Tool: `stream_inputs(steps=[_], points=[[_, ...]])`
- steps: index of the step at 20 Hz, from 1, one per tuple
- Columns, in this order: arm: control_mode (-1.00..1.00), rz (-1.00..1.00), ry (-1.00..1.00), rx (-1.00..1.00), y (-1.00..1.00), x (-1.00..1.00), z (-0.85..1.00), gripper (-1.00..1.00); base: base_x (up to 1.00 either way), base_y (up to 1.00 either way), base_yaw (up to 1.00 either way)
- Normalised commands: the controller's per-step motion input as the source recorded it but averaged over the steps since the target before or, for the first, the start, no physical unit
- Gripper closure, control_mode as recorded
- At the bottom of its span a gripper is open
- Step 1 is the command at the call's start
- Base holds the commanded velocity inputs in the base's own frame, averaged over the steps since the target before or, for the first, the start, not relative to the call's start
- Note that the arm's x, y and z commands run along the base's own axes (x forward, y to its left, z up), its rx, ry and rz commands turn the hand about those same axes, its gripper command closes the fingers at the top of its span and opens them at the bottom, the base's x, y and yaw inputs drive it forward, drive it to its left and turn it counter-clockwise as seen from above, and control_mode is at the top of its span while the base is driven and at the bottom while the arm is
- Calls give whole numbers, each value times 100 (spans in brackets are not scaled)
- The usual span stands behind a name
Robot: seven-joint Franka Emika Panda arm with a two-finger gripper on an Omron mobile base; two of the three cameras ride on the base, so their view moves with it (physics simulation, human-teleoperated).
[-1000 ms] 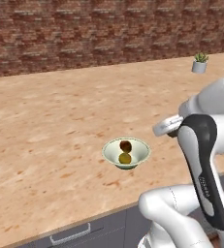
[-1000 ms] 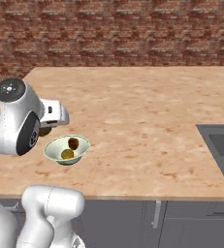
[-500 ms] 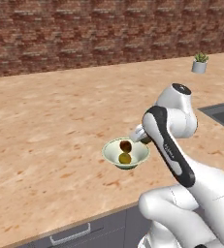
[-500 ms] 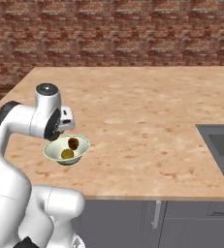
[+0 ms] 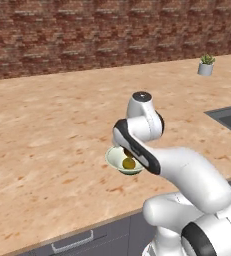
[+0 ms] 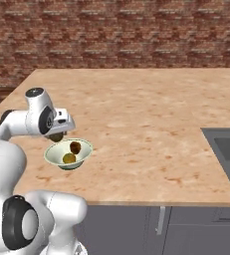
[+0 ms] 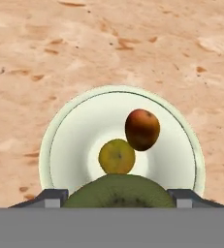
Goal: Take the mango, orange, and kiwi from the freezer and place them in the bowl on the counter.
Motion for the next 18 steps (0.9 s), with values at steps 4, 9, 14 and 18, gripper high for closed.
stream_inputs(steps=[4,9,14,18], points=[[-100,0,-2,-3,-9,53,-53,100,0,0,0],[-100,0,0,0,-9,50,-31,100,0,0,0],[-100,0,0,0,-3,31,-54,100,0,0,0],[-100,0,0,0,-4,29,-50,100,0,0,0]])
